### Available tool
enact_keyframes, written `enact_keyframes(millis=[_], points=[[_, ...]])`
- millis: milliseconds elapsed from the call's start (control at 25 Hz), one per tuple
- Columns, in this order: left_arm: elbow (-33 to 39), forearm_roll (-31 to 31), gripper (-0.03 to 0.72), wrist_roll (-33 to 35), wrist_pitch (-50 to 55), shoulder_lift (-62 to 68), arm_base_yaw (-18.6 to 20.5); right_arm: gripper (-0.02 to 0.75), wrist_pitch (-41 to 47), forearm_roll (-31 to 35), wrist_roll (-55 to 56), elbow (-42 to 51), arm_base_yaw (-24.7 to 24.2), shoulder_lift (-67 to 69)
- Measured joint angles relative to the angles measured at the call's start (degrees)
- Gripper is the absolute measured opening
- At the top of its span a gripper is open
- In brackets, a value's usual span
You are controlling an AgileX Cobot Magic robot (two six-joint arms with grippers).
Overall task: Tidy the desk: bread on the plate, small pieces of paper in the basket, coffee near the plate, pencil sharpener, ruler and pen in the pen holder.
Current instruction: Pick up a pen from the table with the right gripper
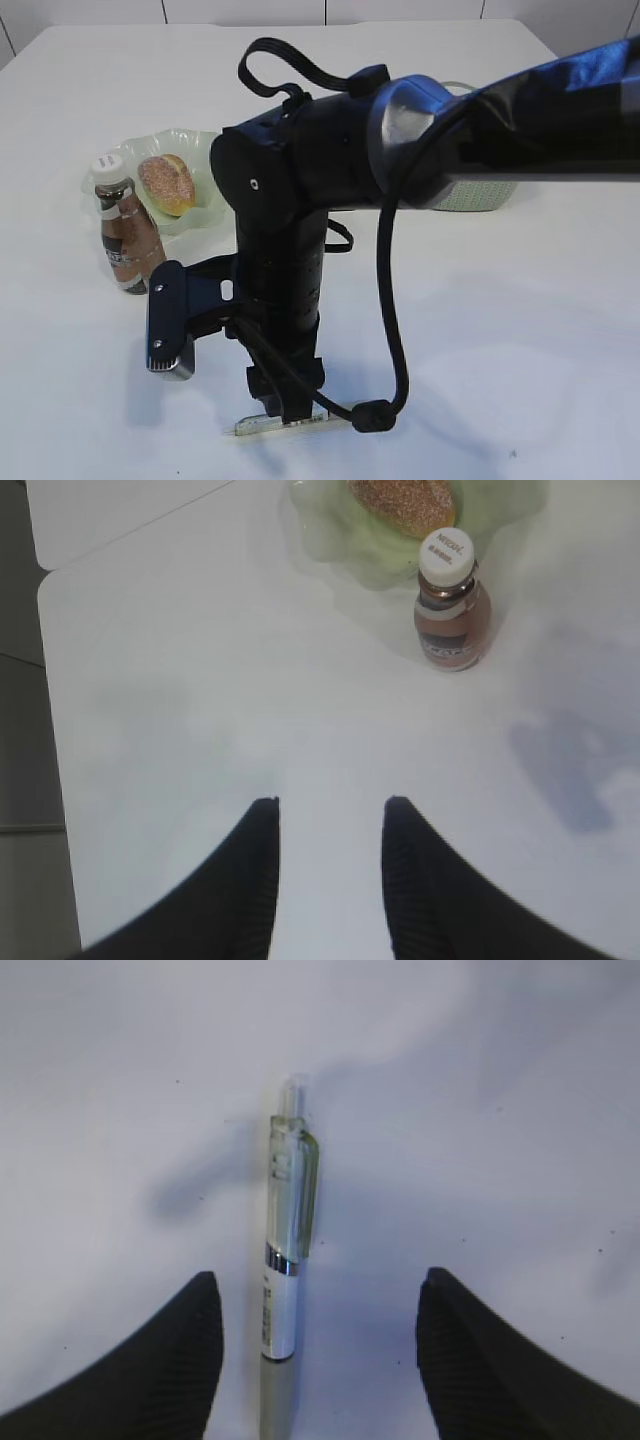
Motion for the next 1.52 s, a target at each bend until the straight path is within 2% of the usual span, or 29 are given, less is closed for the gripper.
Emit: enact_keyframes(millis=[1520], points=[[0.0,0.0,0.241,0.0,0.0,0.0,0.0,0.479,-3.1,2.4,-0.1,0.9,-1.4,2.2]])
